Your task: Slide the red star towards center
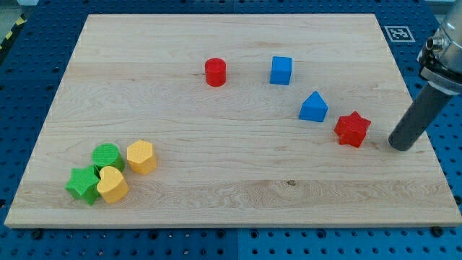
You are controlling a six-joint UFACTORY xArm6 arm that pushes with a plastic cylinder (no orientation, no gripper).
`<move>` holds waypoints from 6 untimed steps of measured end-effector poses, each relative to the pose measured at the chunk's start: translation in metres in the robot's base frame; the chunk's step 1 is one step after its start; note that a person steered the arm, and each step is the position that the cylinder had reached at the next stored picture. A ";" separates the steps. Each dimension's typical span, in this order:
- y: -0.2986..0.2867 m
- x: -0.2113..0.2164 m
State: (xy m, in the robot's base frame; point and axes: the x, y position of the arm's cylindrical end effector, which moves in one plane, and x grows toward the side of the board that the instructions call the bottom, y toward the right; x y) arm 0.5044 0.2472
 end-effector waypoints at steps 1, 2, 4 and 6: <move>-0.009 -0.015; -0.030 -0.015; -0.096 -0.015; -0.114 -0.015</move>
State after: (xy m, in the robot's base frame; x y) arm 0.4896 0.1331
